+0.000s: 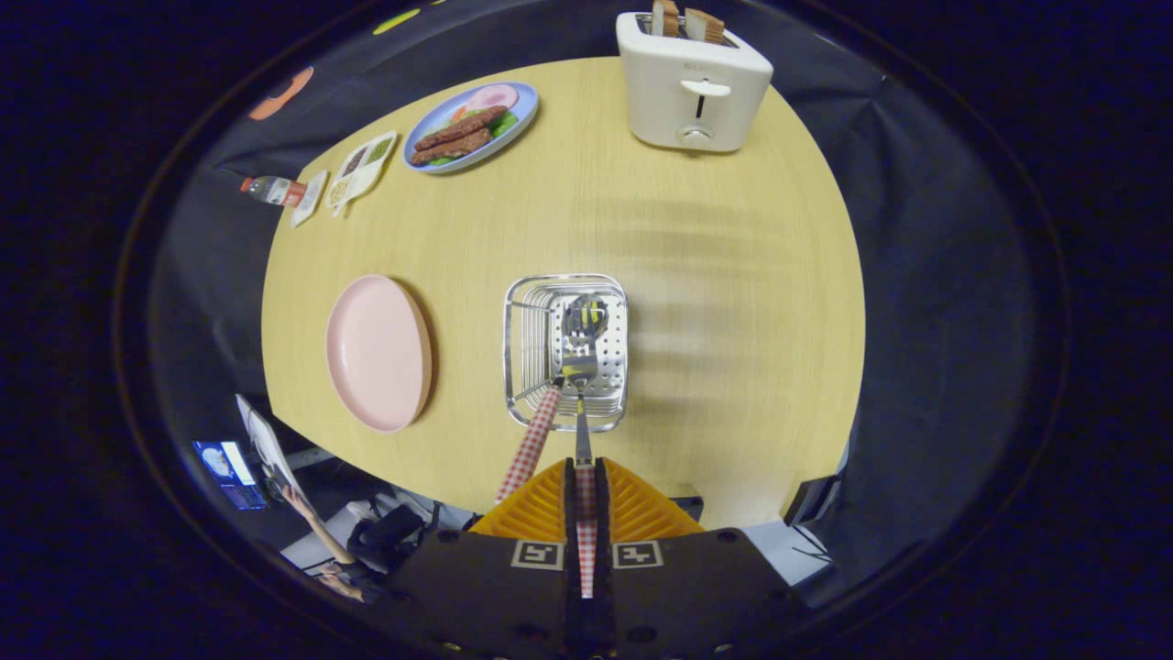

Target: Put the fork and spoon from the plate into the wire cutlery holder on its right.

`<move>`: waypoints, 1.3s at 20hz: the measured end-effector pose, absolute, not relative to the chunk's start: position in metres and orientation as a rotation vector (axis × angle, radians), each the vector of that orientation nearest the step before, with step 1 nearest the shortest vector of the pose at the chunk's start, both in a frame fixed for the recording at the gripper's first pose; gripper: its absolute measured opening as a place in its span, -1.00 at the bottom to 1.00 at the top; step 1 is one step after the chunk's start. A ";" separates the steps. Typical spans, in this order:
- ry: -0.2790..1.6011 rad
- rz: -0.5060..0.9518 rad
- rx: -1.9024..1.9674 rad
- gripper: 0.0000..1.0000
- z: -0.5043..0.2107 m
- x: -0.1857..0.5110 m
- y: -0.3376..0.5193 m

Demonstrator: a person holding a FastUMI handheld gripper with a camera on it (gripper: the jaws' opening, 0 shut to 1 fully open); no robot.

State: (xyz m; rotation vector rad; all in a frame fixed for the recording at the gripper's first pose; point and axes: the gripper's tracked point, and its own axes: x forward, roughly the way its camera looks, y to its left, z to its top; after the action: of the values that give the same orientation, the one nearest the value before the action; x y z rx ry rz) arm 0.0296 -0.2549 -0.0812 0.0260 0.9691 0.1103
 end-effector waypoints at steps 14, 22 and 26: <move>0.902 0.153 0.076 -0.80 -0.056 0.051 -0.245; 0.676 0.235 0.113 0.10 -0.012 0.043 -0.204; 0.571 0.203 0.111 0.69 0.003 0.031 -0.181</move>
State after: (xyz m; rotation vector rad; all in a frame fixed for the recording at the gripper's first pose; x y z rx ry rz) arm 0.0308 -0.1807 0.0031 0.1112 0.5708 0.2027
